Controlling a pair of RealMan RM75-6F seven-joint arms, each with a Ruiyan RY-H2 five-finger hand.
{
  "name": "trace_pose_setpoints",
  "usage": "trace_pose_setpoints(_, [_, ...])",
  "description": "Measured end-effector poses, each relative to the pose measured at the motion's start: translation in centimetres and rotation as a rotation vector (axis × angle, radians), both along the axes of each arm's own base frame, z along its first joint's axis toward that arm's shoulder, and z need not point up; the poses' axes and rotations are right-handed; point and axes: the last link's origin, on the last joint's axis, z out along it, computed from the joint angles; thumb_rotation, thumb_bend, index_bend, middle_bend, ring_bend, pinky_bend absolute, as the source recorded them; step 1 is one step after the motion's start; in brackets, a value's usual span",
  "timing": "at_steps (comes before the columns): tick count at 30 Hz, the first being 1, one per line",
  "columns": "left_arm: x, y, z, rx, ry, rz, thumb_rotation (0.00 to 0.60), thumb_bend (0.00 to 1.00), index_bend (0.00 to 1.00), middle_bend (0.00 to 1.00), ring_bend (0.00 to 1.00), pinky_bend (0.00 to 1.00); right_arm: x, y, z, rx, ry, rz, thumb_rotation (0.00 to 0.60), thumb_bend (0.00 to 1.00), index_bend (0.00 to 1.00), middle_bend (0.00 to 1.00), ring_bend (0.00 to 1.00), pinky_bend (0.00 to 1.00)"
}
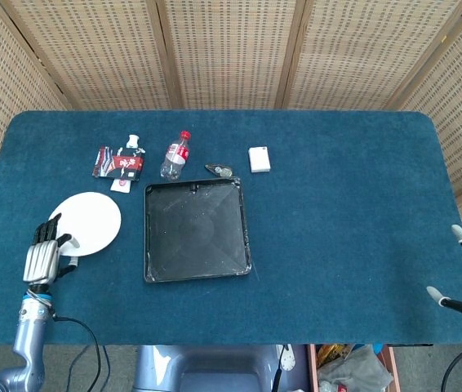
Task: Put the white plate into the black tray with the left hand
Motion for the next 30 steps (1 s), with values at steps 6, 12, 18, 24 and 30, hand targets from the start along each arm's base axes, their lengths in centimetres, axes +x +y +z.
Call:
trace_pose_setpoints(6, [1.5, 0.7, 2.8, 0.153, -0.117, -0.089, 0.6, 0.52, 0.77, 0.0, 0.0, 0.0, 0.1, 0.0, -0.1, 0.001, -0.001, 0.003, 0.6, 0.0, 0.0, 0.0, 0.0, 0.0])
trace_pose_setpoints(12, [3.8, 1.0, 5.6, 0.243, -0.182, -0.208, 0.6, 0.52, 0.78, 0.0, 0.0, 0.0, 0.2, 0.1, -0.1, 0.002, -0.001, 0.006, 0.6, 0.0, 0.0, 0.0, 0.0, 0.0])
trace_pose_setpoints(18, [7.9, 1.2, 7.3, 0.276, -0.24, -0.351, 0.6, 0.52, 0.78, 0.0, 0.0, 0.0, 0.1, 0.1, -0.2, 0.002, 0.0, 0.005, 0.6, 0.0, 0.0, 0.0, 0.0, 0.0])
trace_pose_setpoints(24, [14.1, 2.4, 6.9, 0.268, -0.237, -0.506, 0.6, 0.52, 0.78, 0.0, 0.0, 0.0, 0.0, -0.1, 0.0, -0.003, -0.002, -0.001, 0.6, 0.0, 0.0, 0.0, 0.0, 0.0])
trace_pose_setpoints(30, [19.5, 3.9, 3.9, 0.24, -0.261, -0.629, 0.6, 0.52, 0.78, 0.0, 0.0, 0.0, -0.1, -0.4, -0.3, 0.007, 0.005, -0.007, 0.6, 0.0, 0.0, 0.0, 0.0, 0.0])
